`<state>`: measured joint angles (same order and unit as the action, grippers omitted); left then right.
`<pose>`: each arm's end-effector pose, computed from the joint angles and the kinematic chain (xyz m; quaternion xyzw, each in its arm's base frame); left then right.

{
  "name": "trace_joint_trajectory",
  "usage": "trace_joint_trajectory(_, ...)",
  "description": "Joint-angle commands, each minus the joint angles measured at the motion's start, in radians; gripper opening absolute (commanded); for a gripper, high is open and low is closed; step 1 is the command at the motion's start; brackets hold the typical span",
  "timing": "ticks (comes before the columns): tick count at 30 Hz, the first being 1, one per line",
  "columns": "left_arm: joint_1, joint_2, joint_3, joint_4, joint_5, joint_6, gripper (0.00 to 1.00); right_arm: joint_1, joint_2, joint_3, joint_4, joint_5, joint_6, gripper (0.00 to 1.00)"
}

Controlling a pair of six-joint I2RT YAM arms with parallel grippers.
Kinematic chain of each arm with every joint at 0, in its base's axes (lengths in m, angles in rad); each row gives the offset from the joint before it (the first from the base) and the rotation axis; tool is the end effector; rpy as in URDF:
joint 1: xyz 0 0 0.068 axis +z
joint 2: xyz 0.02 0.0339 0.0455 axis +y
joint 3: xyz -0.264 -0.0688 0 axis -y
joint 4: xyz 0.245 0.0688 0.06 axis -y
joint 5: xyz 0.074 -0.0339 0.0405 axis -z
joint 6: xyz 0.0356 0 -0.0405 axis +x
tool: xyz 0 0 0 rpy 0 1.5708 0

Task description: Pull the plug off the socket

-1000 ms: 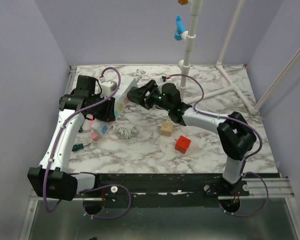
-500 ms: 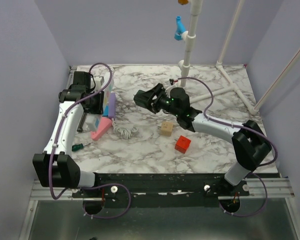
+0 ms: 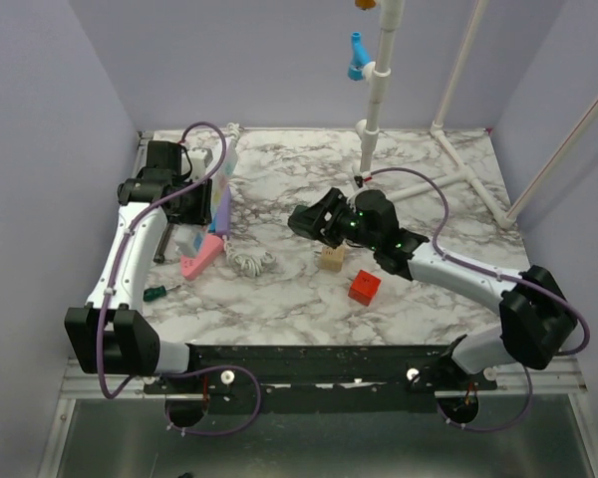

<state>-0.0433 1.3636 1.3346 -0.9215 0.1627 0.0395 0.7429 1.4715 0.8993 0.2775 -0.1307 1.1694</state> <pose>0.2753 -0.0177 0.3359 0.0641 0.9473 -0.0780 0.3040 0.2450 0.2313 0.2622 0.1316 0.7916 0.5158 0.2999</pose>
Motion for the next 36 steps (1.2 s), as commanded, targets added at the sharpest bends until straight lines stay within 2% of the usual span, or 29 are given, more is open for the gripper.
trace_joint_trajectory(1, -0.016, -0.027, -0.005, 0.046, 0.159, 0.047, 0.0, -0.028, -0.081, 0.02, -0.212, 0.042, -0.118, 0.22)
trace_joint_trajectory(6, -0.046, -0.024, -0.069, 0.072, 0.166, 0.055, 0.0, -0.034, -0.063, 0.087, -0.411, 0.073, -0.212, 0.22)
trace_joint_trajectory(10, -0.097, -0.015, -0.114, 0.089, 0.164, 0.072, 0.0, -0.034, -0.043, 0.082, -0.469, 0.074, -0.228, 0.22)
trace_joint_trajectory(18, -0.242, 0.027, -0.156, 0.109, 0.063, 0.073, 0.0, -0.081, -0.069, 0.071, -0.556, 0.123, -0.253, 0.22)
trace_joint_trajectory(22, -0.251, 0.061, -0.156, 0.118, 0.089, 0.072, 0.0, -0.142, -0.023, 0.096, -0.638, 0.126, -0.272, 0.2)
trace_joint_trajectory(28, -0.251, 0.091, -0.185, 0.139, 0.12, 0.092, 0.0, -0.221, -0.031, 0.056, -0.643, 0.172, -0.283, 0.2)
trace_joint_trajectory(33, -0.251, 0.091, -0.215, 0.145, 0.125, 0.095, 0.0, -0.236, 0.048, 0.064, -0.646, 0.21, -0.271, 0.2)
trace_joint_trajectory(36, -0.252, 0.079, -0.243, 0.152, 0.123, 0.099, 0.0, -0.235, 0.104, 0.074, -0.638, 0.207, -0.267, 0.29)
